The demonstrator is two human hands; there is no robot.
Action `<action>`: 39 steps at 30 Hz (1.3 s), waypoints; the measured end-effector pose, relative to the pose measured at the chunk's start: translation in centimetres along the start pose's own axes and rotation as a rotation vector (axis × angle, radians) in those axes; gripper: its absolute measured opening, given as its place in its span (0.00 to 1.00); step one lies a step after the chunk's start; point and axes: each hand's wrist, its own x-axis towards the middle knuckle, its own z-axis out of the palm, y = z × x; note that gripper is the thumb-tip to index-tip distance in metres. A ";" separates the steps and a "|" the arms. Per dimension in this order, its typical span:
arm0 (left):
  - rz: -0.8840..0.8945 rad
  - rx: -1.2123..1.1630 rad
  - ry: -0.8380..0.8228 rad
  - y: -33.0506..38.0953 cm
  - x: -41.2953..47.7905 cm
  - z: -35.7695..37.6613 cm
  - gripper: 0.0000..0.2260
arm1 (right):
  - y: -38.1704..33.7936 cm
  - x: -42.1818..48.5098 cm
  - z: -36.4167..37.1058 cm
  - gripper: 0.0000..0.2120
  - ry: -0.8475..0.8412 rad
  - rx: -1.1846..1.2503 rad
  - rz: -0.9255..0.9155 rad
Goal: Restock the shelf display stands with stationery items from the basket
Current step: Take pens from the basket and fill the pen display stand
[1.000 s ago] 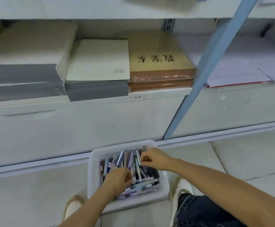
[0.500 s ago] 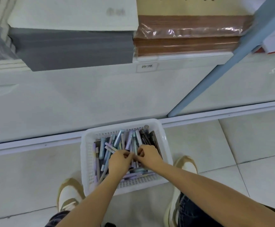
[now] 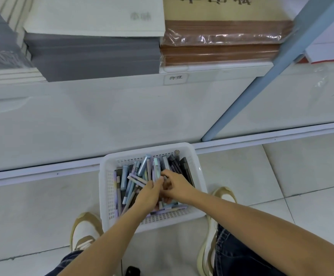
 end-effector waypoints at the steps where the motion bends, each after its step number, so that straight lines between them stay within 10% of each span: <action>1: 0.024 0.038 0.017 -0.2 -0.1 0.0 0.17 | -0.3 -0.1 0.2 0.09 -0.004 -0.020 -0.017; 17: 0.238 -0.125 -0.060 -2.5 0.1 -3.2 0.13 | -1.8 2.7 1.6 0.10 0.069 0.407 0.136; 24: 0.142 -0.264 -0.260 -3.2 0.2 -4.7 0.09 | -2.0 3.5 1.8 0.15 -0.075 0.231 0.086; 32: 0.147 -0.317 0.135 -4.4 1.0 -5.7 0.14 | -0.9 5.1 -0.2 0.14 0.315 0.057 0.069; 39: 0.151 -0.287 0.163 -4.7 1.0 -5.6 0.16 | -1.0 7.4 3.1 0.19 0.148 -0.335 0.102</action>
